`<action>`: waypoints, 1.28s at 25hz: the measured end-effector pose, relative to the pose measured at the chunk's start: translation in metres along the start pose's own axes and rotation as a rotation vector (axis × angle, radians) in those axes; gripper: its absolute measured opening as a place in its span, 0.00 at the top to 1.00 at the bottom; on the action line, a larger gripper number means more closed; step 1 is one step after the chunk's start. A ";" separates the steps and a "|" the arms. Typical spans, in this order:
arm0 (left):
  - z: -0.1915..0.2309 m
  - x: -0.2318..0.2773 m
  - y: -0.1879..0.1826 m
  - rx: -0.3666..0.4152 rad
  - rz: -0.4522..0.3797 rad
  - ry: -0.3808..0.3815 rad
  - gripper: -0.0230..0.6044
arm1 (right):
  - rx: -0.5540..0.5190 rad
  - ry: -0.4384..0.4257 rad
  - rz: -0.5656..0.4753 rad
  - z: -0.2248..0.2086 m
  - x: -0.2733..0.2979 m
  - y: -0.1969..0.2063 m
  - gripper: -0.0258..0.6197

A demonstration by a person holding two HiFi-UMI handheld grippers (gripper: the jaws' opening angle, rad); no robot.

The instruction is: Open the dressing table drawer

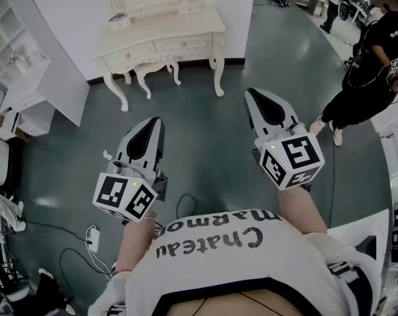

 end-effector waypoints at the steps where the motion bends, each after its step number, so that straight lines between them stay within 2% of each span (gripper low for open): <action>1: 0.000 0.000 -0.001 0.001 -0.001 0.000 0.93 | 0.000 -0.001 0.000 0.001 0.000 0.000 0.92; 19: 0.026 -0.014 -0.006 0.002 -0.001 0.025 0.93 | 0.010 0.010 0.011 0.024 0.019 0.002 0.92; 23: 0.034 -0.027 0.000 0.013 0.010 0.054 0.93 | 0.047 0.027 0.000 0.035 0.019 0.012 0.92; 28: 0.048 -0.038 0.014 0.010 0.038 0.060 0.93 | 0.008 0.047 0.043 0.049 0.022 0.025 0.92; 32: 0.056 -0.041 0.009 0.001 0.029 0.069 0.93 | 0.037 0.025 0.025 0.054 0.031 0.013 0.92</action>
Point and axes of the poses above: the fingertips, and each gripper's own axes: x forward along the fingers, z to its left, y out of its underside, the point moved 5 cm from there along -x, backward along the fingers, and after that the axes turned 1 degree about x, right-handed, at the moved point
